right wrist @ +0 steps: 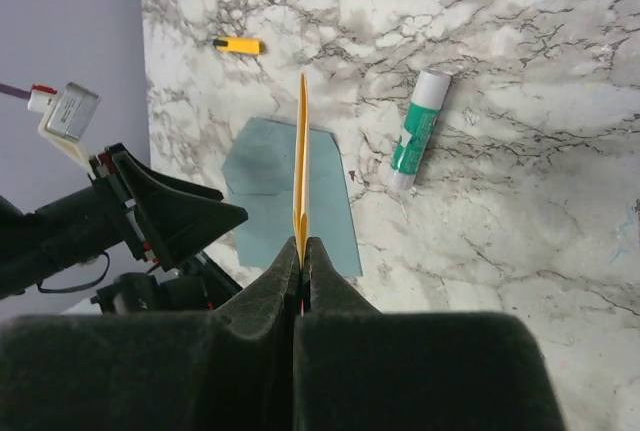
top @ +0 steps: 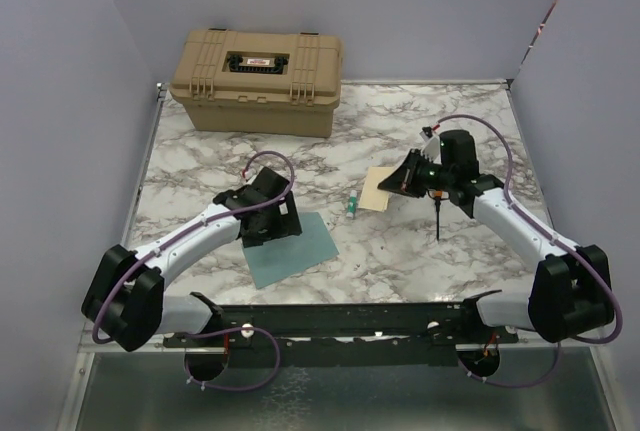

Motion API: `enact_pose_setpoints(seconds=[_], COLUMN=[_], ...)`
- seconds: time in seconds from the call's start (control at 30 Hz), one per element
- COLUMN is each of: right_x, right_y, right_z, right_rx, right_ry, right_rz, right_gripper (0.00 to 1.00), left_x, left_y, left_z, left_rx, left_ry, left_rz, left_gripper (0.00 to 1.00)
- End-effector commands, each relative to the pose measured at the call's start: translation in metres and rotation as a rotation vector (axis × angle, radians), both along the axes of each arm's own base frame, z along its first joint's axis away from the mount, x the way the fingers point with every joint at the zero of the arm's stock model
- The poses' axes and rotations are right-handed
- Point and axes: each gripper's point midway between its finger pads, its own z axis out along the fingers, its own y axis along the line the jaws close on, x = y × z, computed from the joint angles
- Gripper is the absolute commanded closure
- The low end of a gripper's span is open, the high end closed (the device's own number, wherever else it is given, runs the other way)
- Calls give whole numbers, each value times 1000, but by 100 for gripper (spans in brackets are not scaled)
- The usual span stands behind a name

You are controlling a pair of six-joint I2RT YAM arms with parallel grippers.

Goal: Place the letter into the envelope and seal it

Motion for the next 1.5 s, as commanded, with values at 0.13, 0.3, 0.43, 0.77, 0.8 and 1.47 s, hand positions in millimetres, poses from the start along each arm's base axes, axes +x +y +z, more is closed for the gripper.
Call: enact_pose_setpoints(seconds=[0.13, 0.3, 0.43, 0.77, 0.8, 1.47], right_x=[-3, 1, 2, 13, 12, 33], right_y=[-1, 10, 32, 79, 83, 92], right_z=[-19, -20, -18, -26, -29, -45], right_rx=[-64, -49, -49, -33, -36, -153], right_ry=[-15, -18, -38, -79, -80, -163], right_rz=[-10, 6, 71, 156, 165, 100], right_gripper=[100, 100, 99, 100, 100, 100], left_x=[-36, -58, -79, -90, -89, 28], left_y=[20, -11, -21, -8, -5, 29], left_z=[-33, -34, -35, -41, -44, -21], left_rx=[33, -148, -236, -187, -166, 25], left_ry=[177, 279, 345, 366, 364, 93], left_rz=[115, 27, -1, 29, 37, -2], left_gripper=[1, 1, 7, 41, 40, 36])
